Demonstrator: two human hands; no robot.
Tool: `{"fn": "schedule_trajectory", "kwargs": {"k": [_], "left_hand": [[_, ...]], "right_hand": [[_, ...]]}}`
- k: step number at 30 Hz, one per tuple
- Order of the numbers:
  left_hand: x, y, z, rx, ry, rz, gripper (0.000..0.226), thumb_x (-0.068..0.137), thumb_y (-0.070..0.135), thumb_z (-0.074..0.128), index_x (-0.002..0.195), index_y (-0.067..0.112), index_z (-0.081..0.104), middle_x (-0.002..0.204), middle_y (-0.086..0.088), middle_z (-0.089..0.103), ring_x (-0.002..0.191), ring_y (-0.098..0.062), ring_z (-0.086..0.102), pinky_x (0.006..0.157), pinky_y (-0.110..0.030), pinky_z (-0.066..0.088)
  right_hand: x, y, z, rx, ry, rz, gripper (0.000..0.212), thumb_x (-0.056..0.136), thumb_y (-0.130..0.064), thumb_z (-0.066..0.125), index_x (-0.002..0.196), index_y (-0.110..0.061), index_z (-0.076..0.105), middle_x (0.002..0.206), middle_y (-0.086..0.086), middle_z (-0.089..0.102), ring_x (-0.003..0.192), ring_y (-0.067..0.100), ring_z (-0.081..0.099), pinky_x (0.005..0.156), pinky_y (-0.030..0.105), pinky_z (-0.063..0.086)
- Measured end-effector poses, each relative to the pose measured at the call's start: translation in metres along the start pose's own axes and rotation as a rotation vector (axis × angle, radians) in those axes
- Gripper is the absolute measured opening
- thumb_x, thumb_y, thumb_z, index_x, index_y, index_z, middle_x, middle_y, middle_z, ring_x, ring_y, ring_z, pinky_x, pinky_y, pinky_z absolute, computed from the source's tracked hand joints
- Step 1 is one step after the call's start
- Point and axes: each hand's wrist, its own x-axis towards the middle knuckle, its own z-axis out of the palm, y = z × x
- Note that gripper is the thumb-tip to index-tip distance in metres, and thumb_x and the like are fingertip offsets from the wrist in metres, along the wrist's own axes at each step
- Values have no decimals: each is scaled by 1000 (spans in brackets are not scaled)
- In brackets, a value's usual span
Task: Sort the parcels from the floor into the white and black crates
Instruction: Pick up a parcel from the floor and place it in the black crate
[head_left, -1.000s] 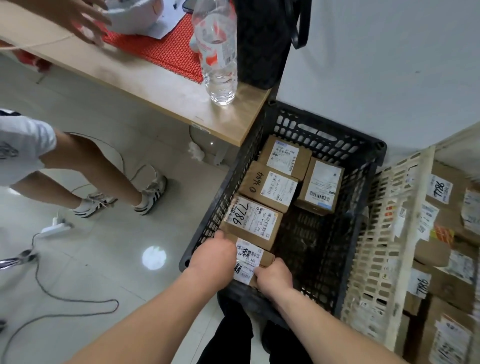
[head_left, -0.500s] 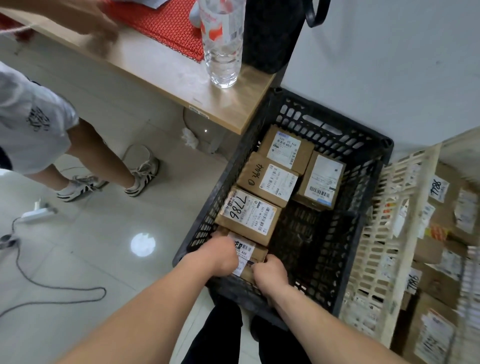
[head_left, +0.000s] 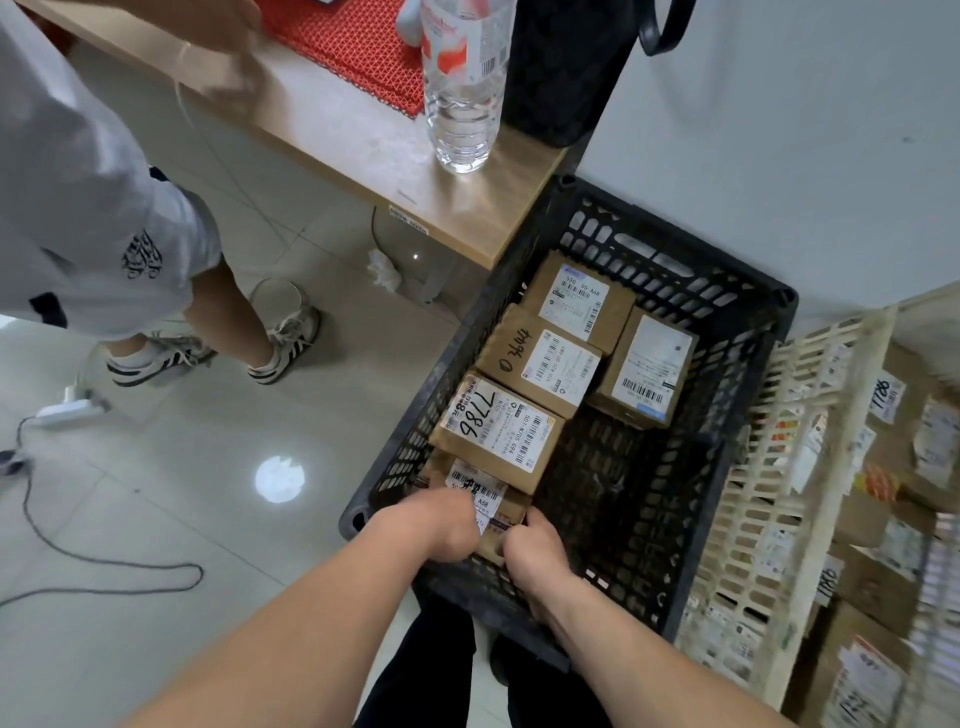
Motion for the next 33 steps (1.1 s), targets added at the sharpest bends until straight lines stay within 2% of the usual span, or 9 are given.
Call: {"fn": "schedule_trajectory", "kwargs": {"k": [3, 6, 10, 14, 17, 23, 26, 30, 33], "left_hand": [[1, -1, 3, 6, 139, 14, 39, 94, 19, 47, 132, 11, 52, 136, -15, 52, 115, -33, 59, 99, -42, 50], [1, -2, 3, -4, 216, 4, 38, 94, 18, 48, 130, 11, 53, 133, -15, 55, 111, -33, 61, 96, -41, 52], [2, -3, 2, -10, 195, 4, 35, 96, 17, 47, 130, 10, 53, 130, -14, 58, 113, -31, 60, 94, -37, 52], [6, -3, 5, -9, 162, 2, 38, 97, 15, 45, 134, 10, 50, 140, -16, 49, 118, -33, 58, 100, -38, 49], [8, -4, 7, -7, 146, -8, 41, 96, 14, 44, 137, 10, 48, 147, -19, 37, 120, -35, 56, 103, -41, 48], [8, -5, 7, -39, 187, -8, 46, 94, 16, 47, 141, 12, 46, 155, -17, 27, 119, -32, 58, 104, -38, 47], [3, -4, 4, -65, 267, 36, 46, 93, 17, 48, 139, 14, 51, 152, -13, 35, 123, -31, 55, 106, -38, 46], [-11, 1, -3, -94, 361, 99, 34, 94, 14, 47, 125, 10, 60, 133, -11, 55, 118, -29, 56, 103, -40, 48], [-29, 4, -11, -123, 410, 126, 35, 96, 12, 45, 127, 10, 61, 130, -10, 60, 118, -27, 57, 101, -39, 49]], "right_hand": [[-1, 1, -2, 15, 17, 5, 45, 71, -8, 52, 110, -22, 69, 104, 1, 73, 101, 26, 65, 95, 38, 55], [-4, 0, -6, 38, 26, 16, 39, 71, -9, 53, 105, -21, 67, 100, 5, 73, 98, 31, 66, 83, 35, 52], [-6, -1, -7, 67, 8, 19, 42, 65, -11, 53, 103, -23, 66, 98, 7, 73, 92, 33, 67, 73, 33, 48], [-6, 1, -8, 82, -7, 2, 39, 68, -10, 52, 100, -25, 68, 99, 5, 74, 85, 27, 62, 69, 31, 45], [-10, 1, -9, 77, -11, -12, 39, 71, -7, 53, 101, -25, 69, 100, 1, 74, 92, 24, 65, 79, 36, 54], [-14, -5, -10, 60, -36, 0, 42, 69, -8, 53, 107, -22, 65, 105, 2, 72, 101, 26, 65, 94, 41, 55], [-17, -8, -11, 60, -45, -9, 45, 71, -7, 56, 113, -20, 64, 108, 2, 71, 103, 25, 64, 97, 40, 53], [-22, -13, -19, 49, -19, -47, 41, 79, -1, 56, 116, -16, 63, 107, 4, 71, 100, 26, 64, 96, 40, 54], [-33, -21, -34, 42, 20, -100, 50, 86, -1, 54, 133, -17, 58, 114, 1, 66, 105, 23, 59, 101, 37, 50]]}}
